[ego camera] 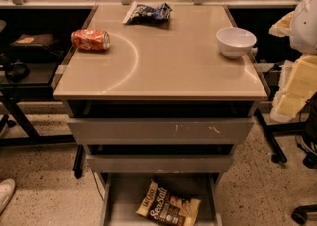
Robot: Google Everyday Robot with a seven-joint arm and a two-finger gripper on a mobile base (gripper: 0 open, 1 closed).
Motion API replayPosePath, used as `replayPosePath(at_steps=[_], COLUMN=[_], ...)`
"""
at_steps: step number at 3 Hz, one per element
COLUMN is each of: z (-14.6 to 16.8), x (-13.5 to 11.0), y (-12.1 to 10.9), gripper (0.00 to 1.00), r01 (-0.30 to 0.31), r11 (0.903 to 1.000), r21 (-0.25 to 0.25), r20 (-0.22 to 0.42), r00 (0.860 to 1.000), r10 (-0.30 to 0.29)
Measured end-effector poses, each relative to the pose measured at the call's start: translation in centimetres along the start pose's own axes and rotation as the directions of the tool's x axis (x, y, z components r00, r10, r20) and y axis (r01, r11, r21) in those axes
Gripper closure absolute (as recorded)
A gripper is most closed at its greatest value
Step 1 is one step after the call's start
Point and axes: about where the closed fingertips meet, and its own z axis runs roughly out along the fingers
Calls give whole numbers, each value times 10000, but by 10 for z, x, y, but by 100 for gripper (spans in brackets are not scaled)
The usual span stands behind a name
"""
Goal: Pick brown chip bag from bottom drawer and place on counter
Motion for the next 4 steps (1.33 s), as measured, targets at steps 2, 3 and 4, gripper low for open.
replayPosePath(at_steps=[2, 3, 4], z=[44, 107, 178], x=[15, 35, 57], y=[20, 54, 86], gripper=[0, 0, 0], r01=[-9, 157, 100], r11=[9993, 9973, 9883], r21=[-363, -712, -1520], r20=[155, 793, 708], r00=[9999, 9968, 9975], r10=[15, -100, 8])
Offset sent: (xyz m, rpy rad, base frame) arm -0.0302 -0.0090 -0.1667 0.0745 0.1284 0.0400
